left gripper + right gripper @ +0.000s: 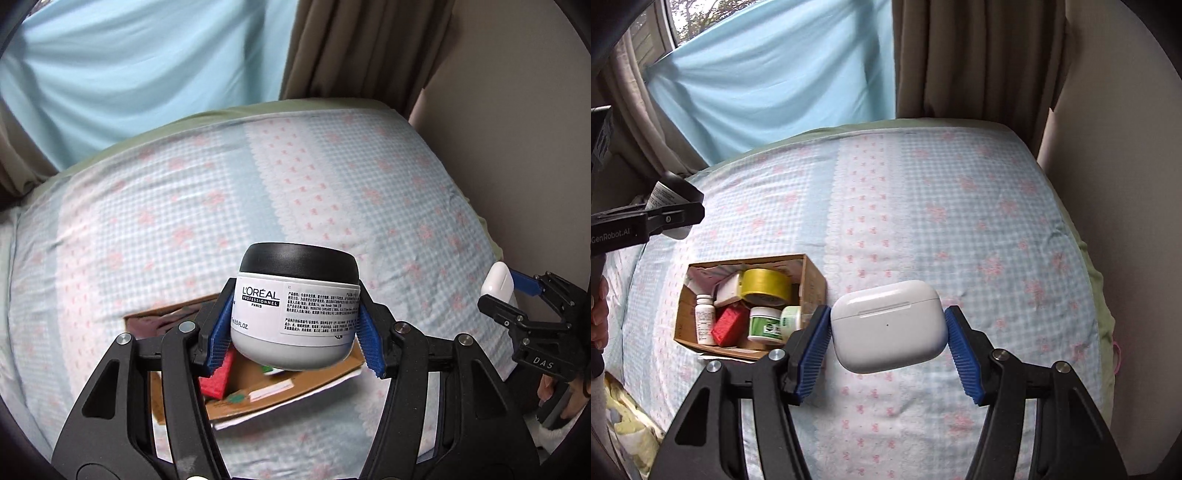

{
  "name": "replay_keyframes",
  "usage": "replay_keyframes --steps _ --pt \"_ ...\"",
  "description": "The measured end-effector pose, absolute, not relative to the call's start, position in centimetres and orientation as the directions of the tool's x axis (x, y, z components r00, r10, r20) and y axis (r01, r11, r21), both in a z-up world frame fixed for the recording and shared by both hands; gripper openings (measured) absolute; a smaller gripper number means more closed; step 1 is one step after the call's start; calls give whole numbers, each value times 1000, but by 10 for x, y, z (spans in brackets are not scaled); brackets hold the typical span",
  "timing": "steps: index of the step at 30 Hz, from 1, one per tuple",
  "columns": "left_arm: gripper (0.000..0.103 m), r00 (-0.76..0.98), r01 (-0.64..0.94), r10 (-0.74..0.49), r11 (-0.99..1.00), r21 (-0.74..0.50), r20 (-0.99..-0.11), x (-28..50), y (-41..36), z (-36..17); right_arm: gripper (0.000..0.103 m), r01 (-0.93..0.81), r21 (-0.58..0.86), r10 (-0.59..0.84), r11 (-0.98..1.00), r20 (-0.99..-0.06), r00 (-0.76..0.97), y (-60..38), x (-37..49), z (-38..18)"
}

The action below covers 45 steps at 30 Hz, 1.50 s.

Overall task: Organize rigid objects
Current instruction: 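Carry the L'Oreal jar and earbud case into the cardboard box and release both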

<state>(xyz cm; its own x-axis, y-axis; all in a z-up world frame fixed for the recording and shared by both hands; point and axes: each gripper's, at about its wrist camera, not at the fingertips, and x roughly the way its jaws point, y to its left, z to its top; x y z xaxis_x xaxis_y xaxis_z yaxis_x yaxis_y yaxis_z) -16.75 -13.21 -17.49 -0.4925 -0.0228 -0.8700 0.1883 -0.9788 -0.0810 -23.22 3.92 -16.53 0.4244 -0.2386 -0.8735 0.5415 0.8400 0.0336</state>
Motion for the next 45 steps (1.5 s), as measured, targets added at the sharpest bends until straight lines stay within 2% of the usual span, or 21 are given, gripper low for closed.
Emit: replay_keyframes --steps 9,15,20,25,31,38,45 --pt "55 -457 334 -83 -939 -85 -885 -73 -222 -193 58 448 102 -129 888 -881 455 122 -166 -165" --pt "55 -434 341 -62 -935 -101 -899 -41 -257 -223 58 433 92 -110 897 -901 419 160 -133 -181" --pt "55 -403 285 2 -950 -127 -915 -46 -266 -263 58 435 73 -97 897 -929 356 180 -111 -213" --pt "55 -361 231 76 -958 -168 -929 -62 -269 -308 58 457 132 -16 879 -952 305 188 -92 -256" --pt "55 -299 169 161 -961 -218 -941 -90 -279 -347 58 340 76 -15 937 -966 257 211 -67 -299" --pt "55 -233 82 222 -966 -247 -947 -116 -282 -379 58 188 39 -8 981 -971 240 226 -45 -337" --pt "55 -187 76 243 -962 -261 -952 -126 -284 -394 58 200 40 -7 979 -974 227 226 -43 -357"
